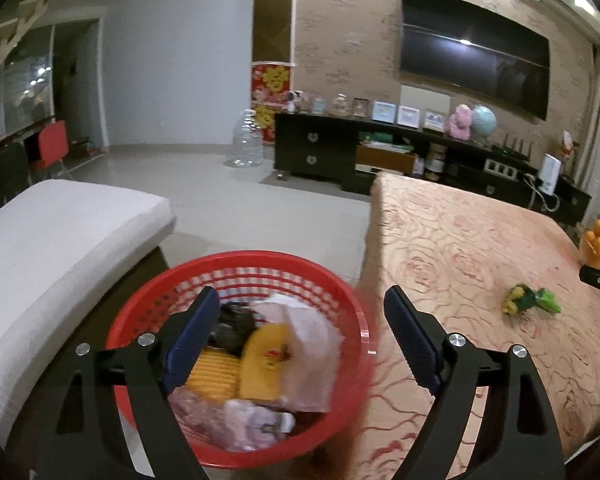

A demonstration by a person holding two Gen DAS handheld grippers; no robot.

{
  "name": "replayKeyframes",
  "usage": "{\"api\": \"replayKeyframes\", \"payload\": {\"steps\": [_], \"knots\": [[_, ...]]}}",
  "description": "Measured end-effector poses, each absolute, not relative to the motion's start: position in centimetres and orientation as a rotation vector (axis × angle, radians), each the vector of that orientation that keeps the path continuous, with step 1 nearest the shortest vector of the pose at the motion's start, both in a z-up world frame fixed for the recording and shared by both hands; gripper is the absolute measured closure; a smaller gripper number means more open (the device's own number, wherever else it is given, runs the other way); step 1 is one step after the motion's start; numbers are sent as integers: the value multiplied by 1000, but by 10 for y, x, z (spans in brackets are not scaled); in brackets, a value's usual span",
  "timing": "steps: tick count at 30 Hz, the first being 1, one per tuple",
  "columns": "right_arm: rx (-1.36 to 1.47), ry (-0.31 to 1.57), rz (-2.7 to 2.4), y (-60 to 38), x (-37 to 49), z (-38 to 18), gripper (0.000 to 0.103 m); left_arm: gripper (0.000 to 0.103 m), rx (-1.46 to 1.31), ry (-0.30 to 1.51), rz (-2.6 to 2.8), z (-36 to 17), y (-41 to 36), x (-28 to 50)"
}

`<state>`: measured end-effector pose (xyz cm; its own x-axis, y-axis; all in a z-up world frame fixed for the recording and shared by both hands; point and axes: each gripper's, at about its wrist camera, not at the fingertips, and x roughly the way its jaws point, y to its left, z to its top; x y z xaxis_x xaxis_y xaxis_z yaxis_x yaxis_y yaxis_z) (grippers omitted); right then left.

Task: Collect trash
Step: 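Move both tools back over the sponge and green packet on the table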

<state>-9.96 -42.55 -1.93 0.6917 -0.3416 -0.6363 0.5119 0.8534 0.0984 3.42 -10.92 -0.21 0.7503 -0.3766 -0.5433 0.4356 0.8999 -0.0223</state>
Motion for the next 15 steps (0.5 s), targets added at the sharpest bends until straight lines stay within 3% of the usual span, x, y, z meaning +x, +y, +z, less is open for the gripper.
{"api": "replayKeyframes", "payload": {"steps": [15], "knots": [[438, 665, -619, -485, -141, -41, 22, 21, 258, 646, -655, -30, -229, 8]]}}
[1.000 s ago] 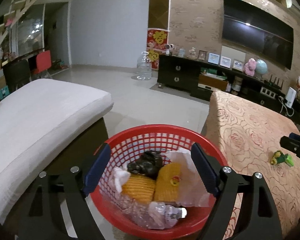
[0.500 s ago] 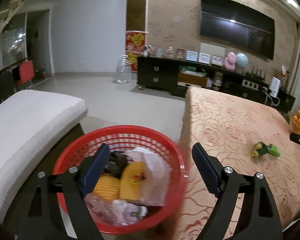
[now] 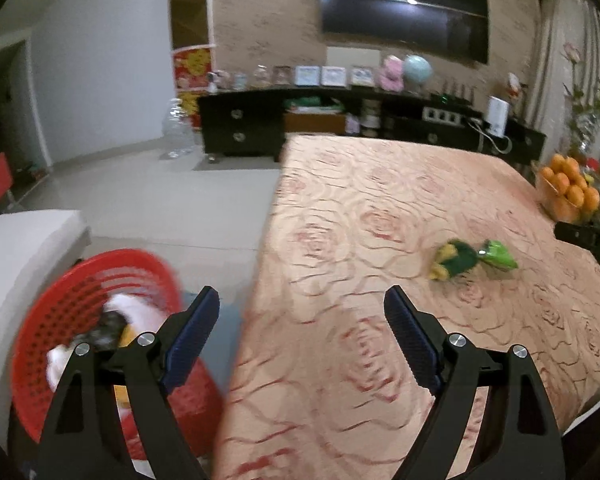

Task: Collect trash
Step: 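Move both tools back over the sponge and green packet on the table, then grasp the green-yellow sponge with left tool while right tool grasps green snack packet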

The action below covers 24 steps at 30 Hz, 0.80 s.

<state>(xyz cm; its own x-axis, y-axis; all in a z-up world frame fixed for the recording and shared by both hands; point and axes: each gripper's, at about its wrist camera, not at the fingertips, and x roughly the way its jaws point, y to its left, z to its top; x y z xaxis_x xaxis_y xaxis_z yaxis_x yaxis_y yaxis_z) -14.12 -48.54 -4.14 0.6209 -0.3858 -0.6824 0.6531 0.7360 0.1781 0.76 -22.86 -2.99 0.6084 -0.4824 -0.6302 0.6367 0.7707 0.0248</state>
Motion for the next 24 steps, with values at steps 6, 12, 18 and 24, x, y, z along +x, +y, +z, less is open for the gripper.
{"api": "replayKeyframes", "payload": {"steps": [6, 12, 18, 24], "knots": [[460, 669, -614, -490, -140, -45, 22, 21, 312, 671, -734, -43, -282, 4], [485, 678, -614, -496, -141, -50, 22, 21, 398, 681, -811, -61, -338, -1], [519, 672, -622, -506, -145, -52, 22, 21, 422, 703, -924, -75, -376, 0], [527, 688, -604, -505, -141, -56, 22, 22, 398, 776, -971, -93, -400, 17]]}}
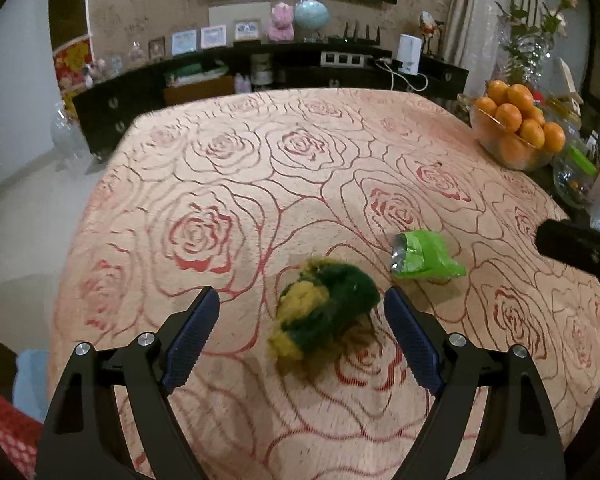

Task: Collect trash
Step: 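Grasp the green-yellow sponge with left tool while right tool grasps green snack packet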

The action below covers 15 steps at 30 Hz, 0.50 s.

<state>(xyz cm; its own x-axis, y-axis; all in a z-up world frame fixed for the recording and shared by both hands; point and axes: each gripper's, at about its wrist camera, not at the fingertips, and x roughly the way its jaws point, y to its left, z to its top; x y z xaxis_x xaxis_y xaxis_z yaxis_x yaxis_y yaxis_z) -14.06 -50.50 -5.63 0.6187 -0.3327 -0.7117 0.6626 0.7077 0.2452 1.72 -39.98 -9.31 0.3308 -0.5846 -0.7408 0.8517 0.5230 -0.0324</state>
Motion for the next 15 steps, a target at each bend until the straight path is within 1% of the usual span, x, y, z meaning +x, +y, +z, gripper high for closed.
{"api": "replayKeyframes", "payload": {"steps": [3, 4, 5, 6, 7, 11, 15], "knots": [[525, 690, -597, -505, -138, -57, 22, 24, 377, 816, -983, -102, -406, 24], [526, 691, -597, -505, -137, -57, 22, 32, 371, 825, -989, -103, -406, 25], [527, 693, -597, -505, -136, -58, 22, 45, 366, 836, -1001, -105, -408, 26], [528, 694, -597, -506, -136, -58, 22, 51, 363, 849, -1012, -106, -408, 26], [529, 697, -596, -506, -136, -59, 22, 63, 361, 856, -1014, -107, -410, 27], [530, 709, -593, -506, -133, -63, 22, 67, 346, 837, -1009, -105, -404, 25], [529, 711, -589, -505, -130, -64, 22, 68, 329, 834, -1003, -101, -394, 23]]}}
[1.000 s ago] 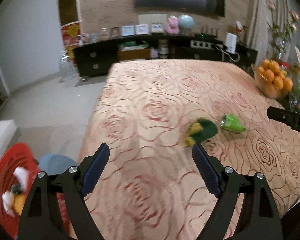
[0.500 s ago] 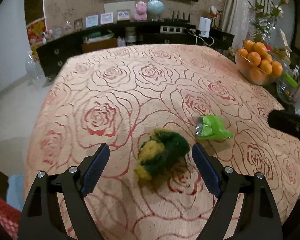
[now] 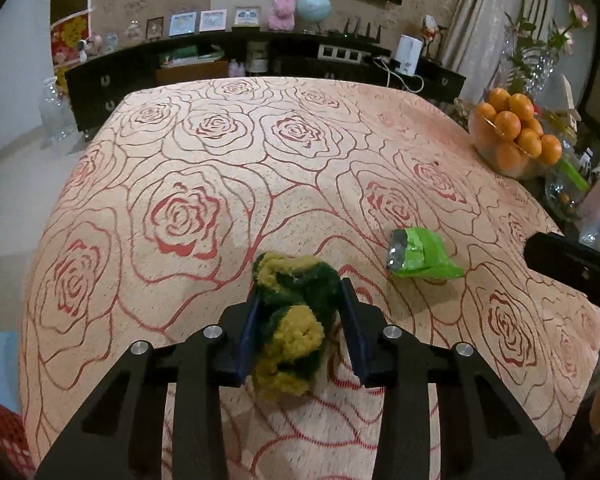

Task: Collect trash
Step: 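Grasp the green-yellow sponge with left tool while right tool grasps green snack packet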

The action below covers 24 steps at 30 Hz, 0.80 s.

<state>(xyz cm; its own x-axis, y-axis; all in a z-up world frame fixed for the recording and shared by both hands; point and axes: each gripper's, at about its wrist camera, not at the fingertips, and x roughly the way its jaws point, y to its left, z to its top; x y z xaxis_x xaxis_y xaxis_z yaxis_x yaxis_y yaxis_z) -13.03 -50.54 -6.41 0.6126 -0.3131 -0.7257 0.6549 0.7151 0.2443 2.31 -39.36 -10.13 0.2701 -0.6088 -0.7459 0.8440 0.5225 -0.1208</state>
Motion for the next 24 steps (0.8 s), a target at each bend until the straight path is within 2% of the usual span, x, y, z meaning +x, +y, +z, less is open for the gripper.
{"api": "replayKeyframes", "payload": {"steps": [17, 24], "knots": [[425, 766, -533, -499, -73, -88, 22, 68, 266, 699, -832, -43, -302, 15], [416, 821, -566, -506, -50, -106, 22, 68, 246, 696, -797, -41, -281, 20]]}}
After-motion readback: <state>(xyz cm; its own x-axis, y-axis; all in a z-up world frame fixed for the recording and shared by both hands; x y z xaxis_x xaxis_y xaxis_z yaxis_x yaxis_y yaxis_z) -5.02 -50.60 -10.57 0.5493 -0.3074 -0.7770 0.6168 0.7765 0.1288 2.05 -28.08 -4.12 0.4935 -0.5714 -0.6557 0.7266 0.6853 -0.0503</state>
